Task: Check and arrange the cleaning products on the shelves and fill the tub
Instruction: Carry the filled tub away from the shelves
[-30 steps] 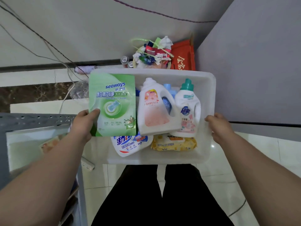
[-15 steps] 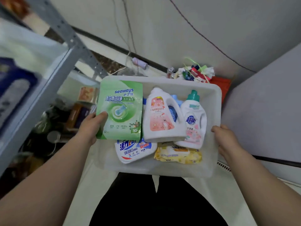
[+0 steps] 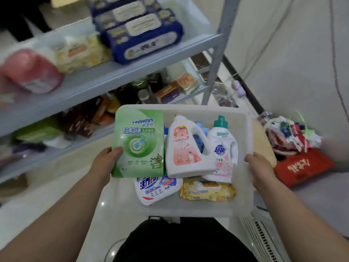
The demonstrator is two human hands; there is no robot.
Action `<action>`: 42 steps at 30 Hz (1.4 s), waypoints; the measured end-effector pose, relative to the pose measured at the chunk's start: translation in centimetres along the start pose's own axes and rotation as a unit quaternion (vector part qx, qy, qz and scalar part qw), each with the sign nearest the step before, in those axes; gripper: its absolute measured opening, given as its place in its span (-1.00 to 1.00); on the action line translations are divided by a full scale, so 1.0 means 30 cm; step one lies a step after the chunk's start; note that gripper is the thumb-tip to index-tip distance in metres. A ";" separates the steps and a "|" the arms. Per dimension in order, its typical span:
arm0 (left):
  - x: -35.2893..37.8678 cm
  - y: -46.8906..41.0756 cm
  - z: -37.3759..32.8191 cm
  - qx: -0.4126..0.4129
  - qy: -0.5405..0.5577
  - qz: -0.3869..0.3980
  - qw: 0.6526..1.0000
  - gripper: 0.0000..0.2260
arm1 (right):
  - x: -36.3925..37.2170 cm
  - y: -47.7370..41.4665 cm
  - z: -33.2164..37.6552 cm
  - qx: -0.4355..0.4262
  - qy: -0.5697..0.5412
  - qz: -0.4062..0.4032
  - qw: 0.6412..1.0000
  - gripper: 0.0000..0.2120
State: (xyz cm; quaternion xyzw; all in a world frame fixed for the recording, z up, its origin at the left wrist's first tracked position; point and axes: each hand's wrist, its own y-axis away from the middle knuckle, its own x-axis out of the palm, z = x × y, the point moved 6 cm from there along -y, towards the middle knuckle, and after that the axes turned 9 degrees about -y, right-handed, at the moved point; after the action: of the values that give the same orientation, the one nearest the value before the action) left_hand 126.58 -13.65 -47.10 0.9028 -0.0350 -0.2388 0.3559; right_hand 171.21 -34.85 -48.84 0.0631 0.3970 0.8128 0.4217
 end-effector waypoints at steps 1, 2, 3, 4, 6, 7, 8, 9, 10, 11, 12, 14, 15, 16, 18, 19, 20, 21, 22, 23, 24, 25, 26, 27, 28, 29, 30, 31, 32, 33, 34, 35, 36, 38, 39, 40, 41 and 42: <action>-0.068 0.020 0.057 -0.009 0.016 -0.013 1.000 -0.92 | 0.062 0.019 0.003 -0.005 0.023 0.015 1.000 -0.85; -0.136 0.039 0.114 -0.017 0.031 -0.023 0.999 -0.92 | 0.125 0.043 0.005 -0.009 0.043 0.029 0.999 -0.86; -0.201 0.063 0.169 -0.025 0.045 -0.035 0.998 -0.92 | 0.191 0.070 0.008 -0.015 0.067 0.045 0.997 -0.89; -0.269 0.089 0.228 -0.036 0.060 -0.048 0.996 -0.92 | 0.261 0.100 0.007 -0.020 0.090 0.062 0.994 -0.92; -0.407 0.135 0.357 -0.058 0.096 -0.081 0.990 -0.92 | 0.406 0.157 -0.004 -0.026 0.129 0.088 0.987 -0.91; -0.475 0.162 0.422 -0.073 0.112 -0.099 0.986 -0.92 | 0.480 0.194 -0.010 -0.032 0.151 0.102 0.983 -0.91; -0.540 0.187 0.485 -0.087 0.128 -0.117 0.981 -0.90 | 0.554 0.234 -0.017 -0.038 0.173 0.117 0.977 -0.92; -0.603 0.214 0.545 -0.102 0.147 -0.131 0.975 -0.87 | 0.627 0.275 -0.027 -0.045 0.196 0.132 0.971 -0.89; -0.663 0.240 0.607 -0.116 0.170 -0.145 0.968 -0.84 | 0.700 0.314 -0.039 -0.051 0.218 0.149 0.963 -0.87; -0.717 0.270 0.667 -0.130 0.191 -0.158 0.960 -0.81 | 0.771 0.352 -0.052 -0.058 0.238 0.162 0.956 -0.86; -0.763 0.301 0.725 -0.142 0.210 -0.172 0.952 -0.80 | 0.839 0.389 -0.064 -0.066 0.258 0.173 0.948 -0.84; -0.843 0.368 0.837 -0.164 0.252 -0.205 0.931 -0.82 | 0.985 0.464 -0.087 -0.087 0.289 0.209 0.930 -0.82; -0.876 0.400 0.888 -0.174 0.273 -0.221 0.920 -0.84 | 1.053 0.498 -0.100 -0.089 0.300 0.225 0.922 -0.83; -0.903 0.428 0.937 -0.183 0.291 -0.235 0.909 -0.85 | 1.117 0.529 -0.108 -0.092 0.311 0.236 0.916 -0.85; -0.933 0.489 1.022 -0.207 0.320 -0.259 0.888 -0.83 | 1.241 0.578 -0.125 -0.103 0.334 0.262 0.900 -0.88; -0.938 0.521 1.058 -0.219 0.336 -0.272 0.875 -0.81 | 1.300 0.598 -0.135 -0.107 0.349 0.277 0.889 -0.89; -0.941 0.551 1.096 -0.230 0.351 -0.285 0.862 -0.81 | 1.355 0.620 -0.145 -0.111 0.368 0.291 0.876 -0.89; -0.939 0.580 1.126 -0.239 0.365 -0.300 0.849 -0.82 | 1.409 0.639 -0.157 -0.117 0.383 0.308 0.863 -0.89; -0.934 0.607 1.154 -0.249 0.377 -0.312 0.836 -0.83 | 1.459 0.661 -0.166 -0.121 0.396 0.326 0.850 -0.89; -0.920 0.635 1.176 -0.258 0.392 -0.325 0.821 -0.84 | 1.509 0.682 -0.175 -0.126 0.411 0.341 0.836 -0.89; -0.904 0.662 1.200 -0.266 0.408 -0.337 0.806 -0.84 | 1.555 0.700 -0.185 -0.131 0.423 0.354 0.824 -0.89; -0.884 0.692 1.212 -0.271 0.426 -0.351 0.788 -0.85 | 1.598 0.716 -0.193 -0.135 0.436 0.366 0.811 -0.90; -0.860 0.722 1.224 -0.279 0.450 -0.362 0.768 -0.86 | 1.640 0.732 -0.203 -0.139 0.451 0.379 0.796 -0.91; -0.833 0.751 1.235 -0.285 0.472 -0.370 0.748 -0.86 | 1.682 0.754 -0.211 -0.144 0.466 0.396 0.778 -0.91; -0.807 0.777 1.250 -0.290 0.490 -0.378 0.730 -0.82 | 1.723 0.775 -0.218 -0.148 0.480 0.415 0.758 -0.91; -0.782 0.805 1.264 -0.293 0.506 -0.391 0.711 -0.75 | 1.765 0.795 -0.227 -0.153 0.495 0.430 0.740 -0.91; -0.753 0.833 1.281 -0.297 0.519 -0.407 0.691 -0.68 | 1.801 0.816 -0.237 -0.160 0.508 0.443 0.722 -0.91; -0.721 0.857 1.291 -0.298 0.535 -0.419 0.671 -0.66 | 1.834 0.841 -0.248 -0.168 0.519 0.456 0.703 -0.92; -0.690 0.881 1.279 -0.304 0.544 -0.429 0.653 -0.70 | 1.868 0.861 -0.261 -0.176 0.530 0.467 0.685 -0.92; -0.666 0.902 1.252 -0.310 0.549 -0.444 0.637 -0.80 | 1.900 0.887 -0.275 -0.183 0.538 0.479 0.669 -0.94; -0.642 0.923 1.231 -0.318 0.552 -0.458 0.620 -0.88 | 1.935 0.907 -0.293 -0.189 0.547 0.486 0.655 -0.95; -0.618 0.932 1.224 -0.326 0.555 -0.471 0.603 -0.91 | 1.965 0.927 -0.312 -0.194 0.554 0.492 0.643 -0.91; -0.598 0.942 1.220 -0.334 0.559 -0.481 0.588 -0.90 | 1.993 0.945 -0.338 -0.193 0.563 0.500 0.629 -0.87; -0.569 0.953 1.227 -0.344 0.564 -0.494 0.566 -0.88 | 2.046 0.974 -0.393 -0.194 0.582 0.508 0.605 -0.85; -0.555 0.955 1.241 -0.349 0.570 -0.496 0.554 -0.88 | 2.068 0.995 -0.417 -0.198 0.592 0.507 0.595 -0.87; -0.546 0.957 1.253 -0.354 0.576 -0.495 0.546 -0.88 | 2.085 1.028 -0.440 -0.204 0.597 0.507 0.588 -0.90; -0.538 0.957 1.278 -0.360 0.579 -0.492 0.541 -0.89 | 2.107 1.051 -0.465 -0.210 0.604 0.505 0.580 -0.91; -0.533 0.954 1.300 -0.364 0.584 -0.487 0.537 -0.90 | 2.127 1.078 -0.491 -0.217 0.609 0.506 0.571 -0.86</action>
State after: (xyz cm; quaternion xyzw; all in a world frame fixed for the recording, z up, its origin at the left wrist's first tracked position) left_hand 97.71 -55.64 -46.41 0.5120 0.7161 0.2128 0.4240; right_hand 103.61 -7.27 -51.03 -0.3496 0.2753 0.8022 -0.3980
